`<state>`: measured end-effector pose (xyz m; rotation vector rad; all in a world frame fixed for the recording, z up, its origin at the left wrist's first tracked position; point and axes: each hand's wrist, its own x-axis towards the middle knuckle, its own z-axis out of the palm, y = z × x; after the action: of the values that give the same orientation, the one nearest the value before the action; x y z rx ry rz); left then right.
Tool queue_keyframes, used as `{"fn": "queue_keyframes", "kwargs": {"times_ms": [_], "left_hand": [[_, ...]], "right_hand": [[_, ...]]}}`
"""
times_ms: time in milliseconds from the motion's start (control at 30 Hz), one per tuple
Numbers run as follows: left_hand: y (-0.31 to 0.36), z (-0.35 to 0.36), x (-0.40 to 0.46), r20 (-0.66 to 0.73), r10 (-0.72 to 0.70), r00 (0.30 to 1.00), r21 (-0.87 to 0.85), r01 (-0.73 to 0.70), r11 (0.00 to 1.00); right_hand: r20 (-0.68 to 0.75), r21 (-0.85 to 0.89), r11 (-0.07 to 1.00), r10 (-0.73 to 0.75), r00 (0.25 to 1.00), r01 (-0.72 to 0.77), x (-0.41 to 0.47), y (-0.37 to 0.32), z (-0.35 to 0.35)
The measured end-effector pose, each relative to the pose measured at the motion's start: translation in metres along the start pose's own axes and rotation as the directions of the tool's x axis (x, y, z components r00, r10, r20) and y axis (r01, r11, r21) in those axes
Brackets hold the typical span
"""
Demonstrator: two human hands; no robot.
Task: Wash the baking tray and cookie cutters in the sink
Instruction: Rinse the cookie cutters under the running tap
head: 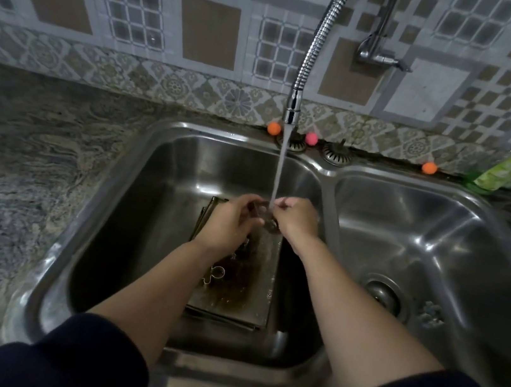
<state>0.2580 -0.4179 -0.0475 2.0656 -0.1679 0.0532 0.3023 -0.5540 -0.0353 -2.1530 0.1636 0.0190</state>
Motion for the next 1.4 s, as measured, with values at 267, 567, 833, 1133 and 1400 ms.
{"fn": "queue_keyframes", "kwargs": {"times_ms": [267,567,833,1133,1400], "left_hand": [[0.015,0.024,0.004,-0.037,-0.019,0.999,-0.034,0.018,0.999],[0.074,0.096,0.029,-0.011,0.148,0.989,-0.076,-0.148,0.986],[0.085,0.154,0.028,0.319,-0.256,0.912,0.714,-0.053,0.698],[0.083,0.164,0.027,0.247,-0.291,0.924,0.776,-0.008,0.631],[0.078,0.166,0.029,0.227,-0.249,0.941,0.764,-0.014,0.645]], "right_hand": [[0.217,0.404,0.877,0.184,0.959,-0.259,-0.004,-0.004,-0.056],[0.186,0.438,0.866,0.175,0.967,-0.241,-0.026,0.027,-0.161],[-0.269,-0.124,0.983,0.096,0.958,-0.134,-0.024,0.139,-0.227],[-0.323,-0.469,0.787,0.27,0.907,-0.401,-0.006,0.243,-0.244],[-0.328,-0.52,0.744,0.279,0.902,-0.419,-0.011,0.275,-0.236]]}}
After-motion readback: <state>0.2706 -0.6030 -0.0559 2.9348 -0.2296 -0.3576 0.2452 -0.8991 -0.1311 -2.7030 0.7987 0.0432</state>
